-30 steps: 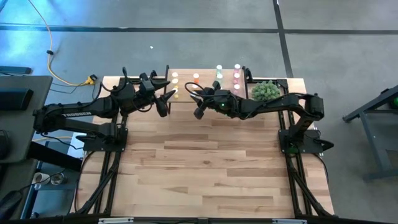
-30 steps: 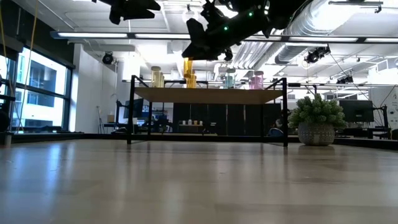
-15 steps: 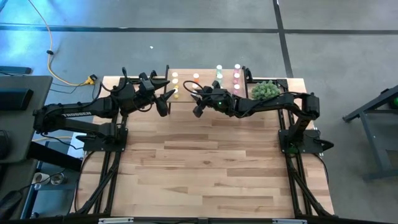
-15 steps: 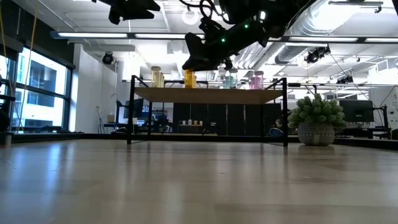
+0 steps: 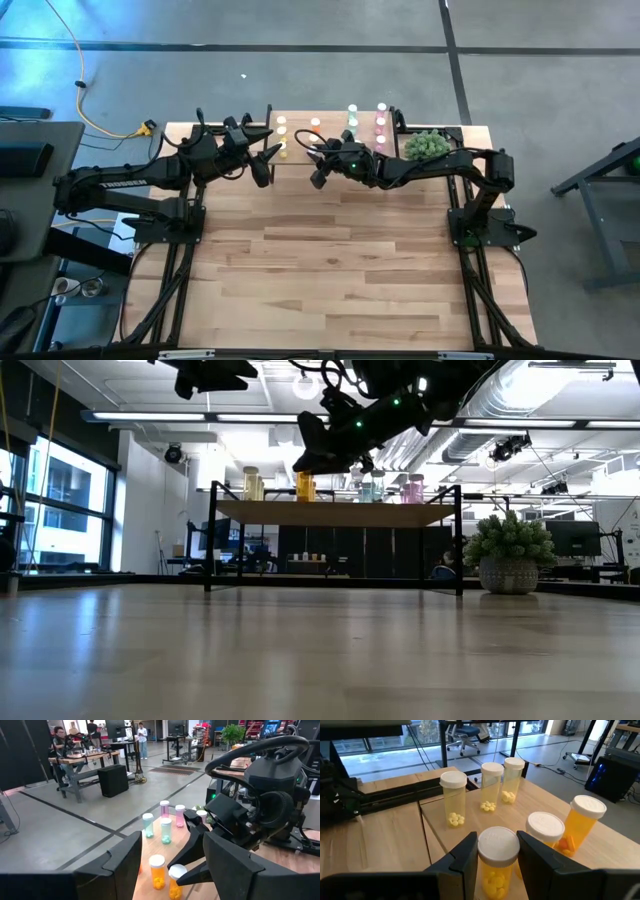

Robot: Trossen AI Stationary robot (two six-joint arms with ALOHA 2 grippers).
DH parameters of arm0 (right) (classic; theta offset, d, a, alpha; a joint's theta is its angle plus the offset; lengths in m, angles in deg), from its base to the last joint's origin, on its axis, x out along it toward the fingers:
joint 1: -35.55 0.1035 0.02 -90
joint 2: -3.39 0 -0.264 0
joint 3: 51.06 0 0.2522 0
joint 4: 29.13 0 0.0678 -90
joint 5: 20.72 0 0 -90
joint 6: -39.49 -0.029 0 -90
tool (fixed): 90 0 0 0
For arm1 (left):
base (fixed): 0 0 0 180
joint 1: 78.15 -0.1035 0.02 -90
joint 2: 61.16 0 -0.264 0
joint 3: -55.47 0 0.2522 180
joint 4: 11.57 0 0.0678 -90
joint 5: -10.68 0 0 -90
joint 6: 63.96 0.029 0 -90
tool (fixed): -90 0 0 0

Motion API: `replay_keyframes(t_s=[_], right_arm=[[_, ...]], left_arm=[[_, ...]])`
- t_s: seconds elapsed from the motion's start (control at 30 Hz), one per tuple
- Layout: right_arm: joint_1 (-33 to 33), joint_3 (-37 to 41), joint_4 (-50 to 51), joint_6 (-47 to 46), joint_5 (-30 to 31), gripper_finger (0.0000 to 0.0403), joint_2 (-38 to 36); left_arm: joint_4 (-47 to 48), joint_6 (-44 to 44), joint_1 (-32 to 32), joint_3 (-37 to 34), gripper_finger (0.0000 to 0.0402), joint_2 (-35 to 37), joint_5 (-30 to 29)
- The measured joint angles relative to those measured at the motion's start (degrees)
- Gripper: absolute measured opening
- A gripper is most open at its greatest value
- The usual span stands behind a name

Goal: Pick and place medicine bottles onto shelf by color
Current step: Put the orange pill bottle on the shelf aligned with the other orange pill bottles

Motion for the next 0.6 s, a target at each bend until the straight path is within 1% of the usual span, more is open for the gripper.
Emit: replay_keyframes(t_s=[0.27, 0.53, 0.6], right_arm=[[0.00, 0.00, 0.09, 0.00, 0.00, 0.0113, 0.00], [-0.02, 0.02, 0.58, 0.02, 0.00, 0.0143, 0.00], [-0.01, 0.02, 0.40, 0.04, 0.78, 0.0147, 0.00]], left_arm=[[-0.02, 0.00, 0.00, 0.00, 0.0200, 0.00, 0.02], [-1.51, 0.00, -0.02, 0.00, 0.0200, 0.00, 0.04], [-2.28, 0.00, -0.01, 0.00, 0.0200, 0.01, 0.04]])
